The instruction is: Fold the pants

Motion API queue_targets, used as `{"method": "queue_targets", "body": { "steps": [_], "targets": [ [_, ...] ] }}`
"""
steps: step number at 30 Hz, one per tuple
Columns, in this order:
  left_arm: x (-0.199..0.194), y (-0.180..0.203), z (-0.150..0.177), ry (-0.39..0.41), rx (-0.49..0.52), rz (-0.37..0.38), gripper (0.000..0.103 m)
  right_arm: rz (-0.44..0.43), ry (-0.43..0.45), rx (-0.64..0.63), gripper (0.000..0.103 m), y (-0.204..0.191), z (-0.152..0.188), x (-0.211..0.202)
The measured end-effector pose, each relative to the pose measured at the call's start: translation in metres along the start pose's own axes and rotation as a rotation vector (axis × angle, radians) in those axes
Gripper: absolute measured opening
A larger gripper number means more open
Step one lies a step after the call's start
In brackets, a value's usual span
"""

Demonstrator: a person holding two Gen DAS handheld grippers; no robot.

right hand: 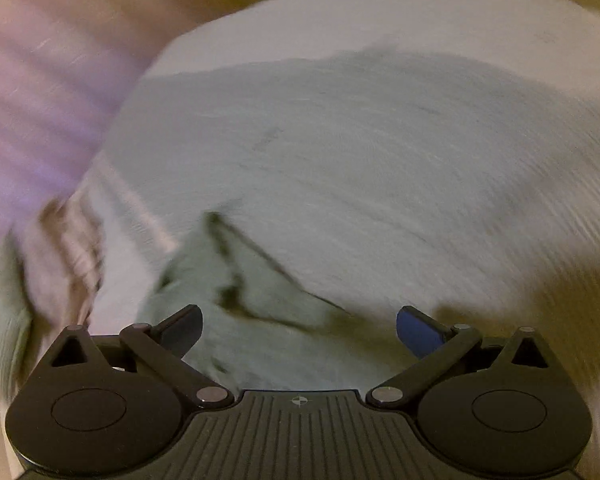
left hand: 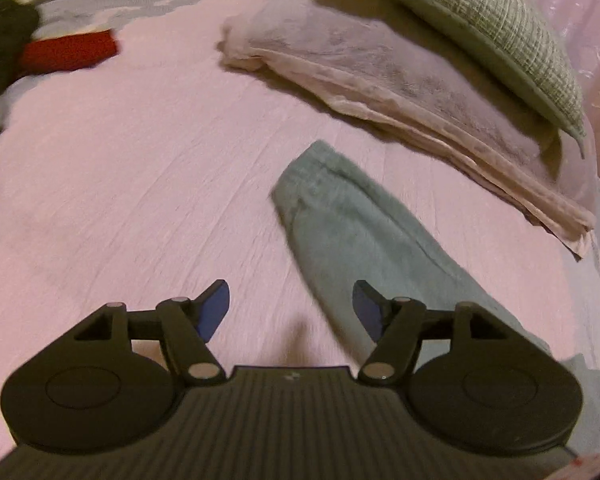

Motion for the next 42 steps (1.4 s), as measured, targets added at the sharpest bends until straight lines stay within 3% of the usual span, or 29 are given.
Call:
{"method": "queue_targets", "body": {
  "steps": [2,4,5,6,7,9,10,12,15,17,20,25,26,29,30,31,33,34,37,39,40,42],
  "targets": [
    [0.027,-0.001,-0.009,-0.014,0.024,0.002,0.064,0.05,0.033,0.051,0.101,0.017,0.009,-0.011],
    [0.058,-0.002,-0.014,-0.069,-0.011,0.062,0.064,0.095,0.059,0.082,0.101,0.031,0.014,-0.022],
    [0.071,0.002,-0.015,-0.074,-0.024,0.088,0.057,0.126,0.073,0.086,0.101,0.035,0.019,-0.026],
    [0.078,0.008,-0.016,-0.059,-0.033,0.091,0.044,0.151,0.08,0.087,0.101,0.037,0.023,-0.029],
    [0.082,0.015,-0.02,-0.032,-0.054,0.088,0.02,0.17,0.083,0.091,0.101,0.039,0.028,-0.032],
    [0.079,0.042,-0.032,0.026,-0.07,0.086,0.02,0.181,0.099,0.107,0.101,0.033,0.037,-0.037],
    [0.076,0.063,-0.037,0.058,-0.006,0.087,0.02,0.177,0.107,0.108,0.101,0.031,0.04,-0.039],
    [0.069,0.122,-0.041,0.075,0.22,0.123,0.021,0.166,0.129,0.112,0.101,0.017,0.043,-0.043],
    [0.07,0.198,-0.017,-0.081,0.453,0.328,0.032,0.153,0.151,0.125,0.101,-0.002,0.043,-0.047],
    [0.059,0.206,-0.004,-0.092,0.488,0.379,0.032,0.137,0.167,0.129,0.101,-0.014,0.041,-0.048],
    [0.039,0.162,-0.01,-0.103,0.348,0.383,0.037,0.123,0.189,0.122,0.101,-0.021,0.039,-0.063],
    [0.037,0.093,-0.051,-0.042,0.238,0.175,0.058,0.164,0.196,0.155,0.101,-0.014,0.047,-0.064],
    [0.046,0.087,-0.057,-0.053,0.203,0.163,0.059,0.166,0.192,0.164,0.101,-0.012,0.049,-0.059],
    [0.074,0.092,-0.069,-0.113,0.112,0.22,0.059,0.175,0.178,0.18,0.101,-0.013,0.059,-0.047],
    [0.079,0.098,-0.072,-0.123,0.089,0.259,0.057,0.179,0.168,0.177,0.101,-0.014,0.061,-0.043],
    [0.08,0.105,-0.073,-0.128,0.072,0.313,0.049,0.18,0.16,0.171,0.101,-0.017,0.064,-0.042],
    [0.07,0.11,-0.074,-0.104,0.065,0.37,0.009,0.179,0.162,0.158,0.101,-0.02,0.066,-0.043],
    [0.06,0.106,-0.075,-0.081,0.072,0.378,0.003,0.18,0.163,0.155,0.101,-0.021,0.067,-0.045],
    [0.019,0.064,-0.082,0.003,0.07,0.341,0.003,0.16,0.174,0.156,0.101,-0.019,0.068,-0.054],
    [-0.006,0.012,-0.086,0.034,0.011,0.251,0.003,0.151,0.173,0.16,0.101,-0.013,0.069,-0.058],
    [-0.014,-0.017,-0.083,0.01,-0.061,0.16,0.004,0.15,0.166,0.164,0.101,-0.01,0.07,-0.058],
    [-0.02,-0.063,-0.06,-0.035,-0.098,0.082,0.01,0.141,0.145,0.159,0.101,-0.003,0.072,-0.055]
  ]
}}
Point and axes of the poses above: each gripper's, at about its wrist camera, not at the fingertips, and x roughly the way its jaws point, y to its right, z to its underside, the point moved 3 cm from there along x, roughly the way its jaws point, and after that the axes turned 1 degree about z, right-handed, at the moved point
